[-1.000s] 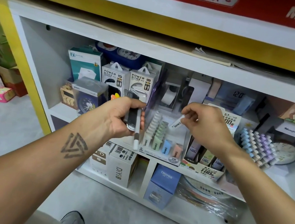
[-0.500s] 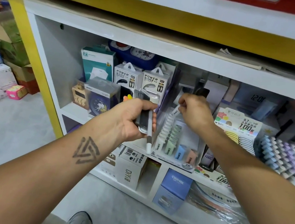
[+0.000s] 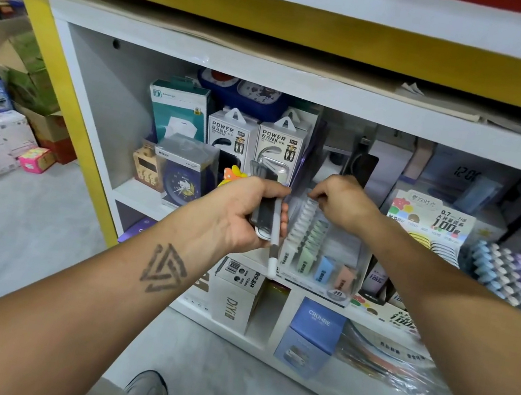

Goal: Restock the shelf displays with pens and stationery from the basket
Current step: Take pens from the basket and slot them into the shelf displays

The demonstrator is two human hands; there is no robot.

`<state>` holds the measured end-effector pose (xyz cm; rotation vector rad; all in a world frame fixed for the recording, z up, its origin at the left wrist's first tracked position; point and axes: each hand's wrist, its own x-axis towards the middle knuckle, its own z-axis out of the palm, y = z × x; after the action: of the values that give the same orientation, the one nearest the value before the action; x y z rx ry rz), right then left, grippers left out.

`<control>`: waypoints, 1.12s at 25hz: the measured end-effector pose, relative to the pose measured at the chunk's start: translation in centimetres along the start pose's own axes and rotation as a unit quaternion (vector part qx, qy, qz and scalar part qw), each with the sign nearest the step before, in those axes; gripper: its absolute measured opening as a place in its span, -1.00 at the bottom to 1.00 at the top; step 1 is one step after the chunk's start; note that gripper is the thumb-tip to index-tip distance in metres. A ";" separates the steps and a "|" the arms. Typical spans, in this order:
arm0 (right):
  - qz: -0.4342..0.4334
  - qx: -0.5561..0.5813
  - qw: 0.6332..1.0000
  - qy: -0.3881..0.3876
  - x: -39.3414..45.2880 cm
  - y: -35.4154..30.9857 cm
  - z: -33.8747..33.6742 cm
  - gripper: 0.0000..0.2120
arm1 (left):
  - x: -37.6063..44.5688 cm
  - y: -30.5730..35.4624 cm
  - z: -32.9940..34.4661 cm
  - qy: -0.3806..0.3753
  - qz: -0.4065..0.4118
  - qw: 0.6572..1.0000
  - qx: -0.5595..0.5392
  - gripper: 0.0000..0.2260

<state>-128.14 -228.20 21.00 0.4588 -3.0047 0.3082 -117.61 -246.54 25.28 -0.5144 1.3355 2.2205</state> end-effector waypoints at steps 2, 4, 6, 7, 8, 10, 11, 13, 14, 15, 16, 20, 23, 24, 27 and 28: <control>0.002 -0.013 1.000 -0.014 -0.4 -0.4 -0.6 -0.66 | -0.1 -0.1 0.2 -0.009 -0.011 1.000 -0.007 -0.92; 0.010 0.031 0.999 0.012 -1.3 -1.0 -1.8 -0.66 | -0.1 -0.2 0.6 -0.016 -0.017 1.000 -0.014 -0.87; 0.058 0.211 0.975 0.033 -3.3 -1.8 -3.7 -0.75 | -0.2 -0.5 1.3 -0.026 -0.015 0.999 -0.029 -0.85; 0.095 0.348 0.933 0.012 -4.8 -2.4 -4.7 -0.83 | -0.2 -0.6 1.7 -0.031 -0.009 0.999 -0.037 -0.88; 0.118 0.453 0.883 -0.027 -6.7 -2.9 -5.7 -0.88 | -0.2 -0.7 2.1 -0.036 0.001 0.998 -0.046 -0.92; 0.114 0.507 0.846 -0.117 -10.1 -3.3 -6.9 -0.67 | -0.3 -0.9 3.0 -0.043 0.018 0.997 -0.069 -0.89; 0.109 0.504 0.842 -0.158 -11.6 -3.5 -7.2 -0.56 | -0.2 -1.0 3.3 -0.039 0.026 0.995 -0.085 -0.88; 0.089 0.521 0.826 -0.199 -13.9 -3.6 -7.6 -0.54 | -0.3 -1.5 4.3 -0.027 0.040 0.993 -0.109 -0.94; 0.084 0.541 0.814 -0.196 -14.5 -3.3 -7.7 -0.59 | -0.4 -1.7 4.9 -0.022 0.047 0.993 -0.109 -0.91; 0.083 0.550 0.812 -0.177 -14.9 -2.8 -7.9 -0.66 | -0.4 -1.9 5.4 -0.020 0.055 0.993 -0.106 -0.87; 0.087 0.543 0.822 -0.145 -15.2 -2.1 -8.2 -0.73 | -0.4 -2.2 5.9 -0.019 0.060 0.992 -0.109 -0.87; 0.154 0.519 0.841 -0.001 -16.3 1.8 -9.4 -0.85 | -0.8 -2.9 6.9 -0.005 0.068 0.990 -0.123 -0.91; 0.174 0.536 0.823 0.068 -17.6 4.8 -10.2 -0.84 | -0.8 -4.2 7.7 0.007 0.039 0.996 -0.085 -0.90; 0.174 0.559 0.806 0.085 -18.2 5.6 -10.4 -0.83 | -1.0 -4.8 8.2 0.002 0.026 0.998 -0.060 -0.90; 0.168 0.632 0.745 0.130 -20.2 7.9 -11.5 -0.80 | -1.5 -6.5 9.6 -0.046 -0.012 0.999 0.023 -0.93; 0.164 0.643 0.734 0.149 -20.9 8.6 -11.8 -0.80 | -1.6 -6.9 10.1 -0.067 -0.018 0.997 0.039 -0.94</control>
<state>-110.21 -211.70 28.50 -0.1154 -2.0347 2.2174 -112.90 -235.14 25.85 -0.3523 1.3274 2.1249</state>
